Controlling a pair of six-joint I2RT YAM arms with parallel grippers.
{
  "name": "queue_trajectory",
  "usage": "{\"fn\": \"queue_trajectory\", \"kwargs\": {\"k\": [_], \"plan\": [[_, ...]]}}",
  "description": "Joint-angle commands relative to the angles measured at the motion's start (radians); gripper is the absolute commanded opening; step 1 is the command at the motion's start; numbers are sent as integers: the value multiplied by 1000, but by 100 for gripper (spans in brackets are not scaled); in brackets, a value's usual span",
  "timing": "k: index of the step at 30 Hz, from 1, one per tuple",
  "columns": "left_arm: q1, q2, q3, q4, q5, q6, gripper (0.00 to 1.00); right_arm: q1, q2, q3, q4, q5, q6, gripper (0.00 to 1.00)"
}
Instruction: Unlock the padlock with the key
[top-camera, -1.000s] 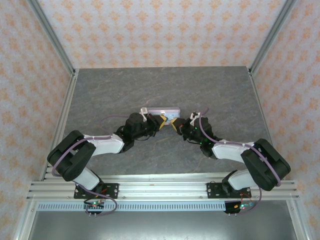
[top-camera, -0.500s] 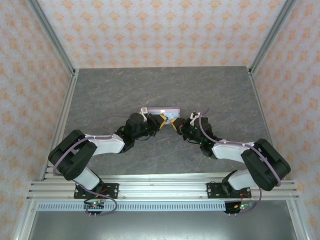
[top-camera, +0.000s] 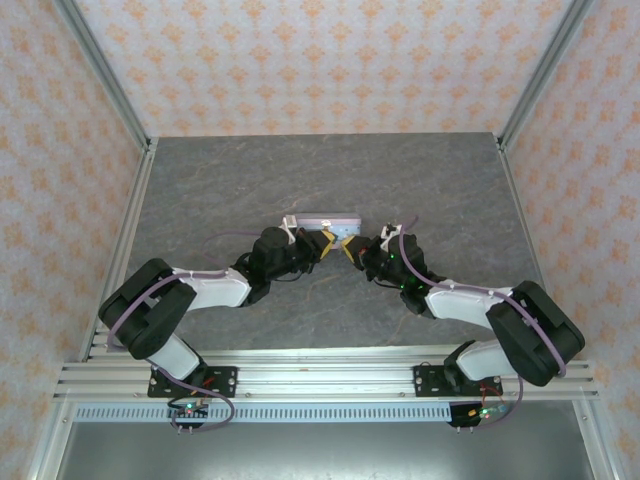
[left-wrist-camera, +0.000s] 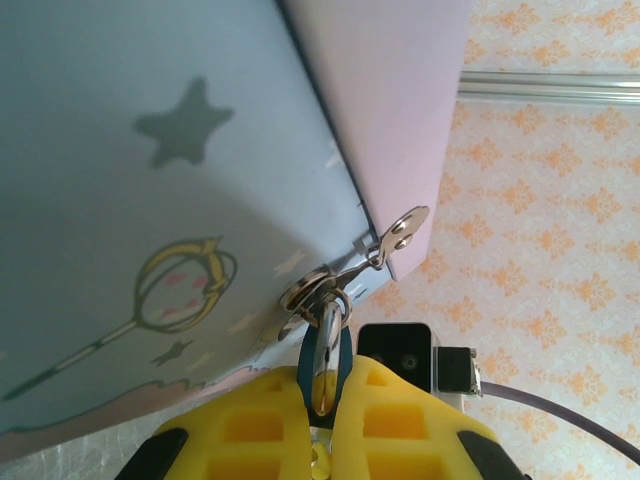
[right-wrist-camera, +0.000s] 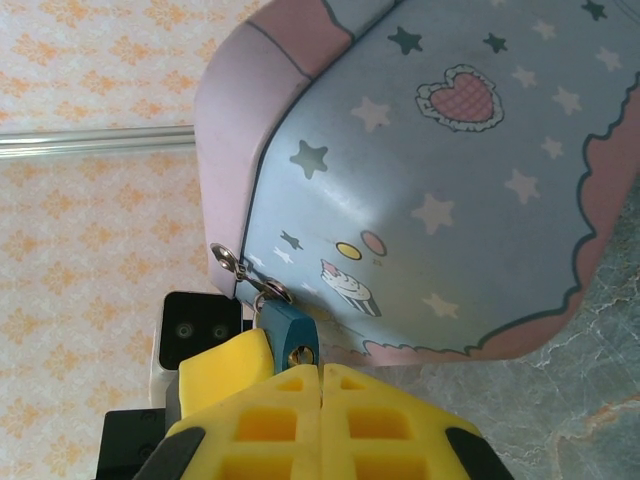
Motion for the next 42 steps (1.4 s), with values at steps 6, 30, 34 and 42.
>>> {"fn": "queue_trajectory", "kwargs": {"k": [6,30,34,42], "plan": [[-19,19,5,3,1,-6,0,10,-5,37,51,5,-7,0],[-33,-20,6,73,21,-68,0,4,142,12,181,-7,-205,0],[-33,-24,3,68,20,-64,0,-1,166,16,224,-17,-201,0],[-37,-21,-1,82,19,-64,0,-7,233,61,342,-117,-170,0]]}}
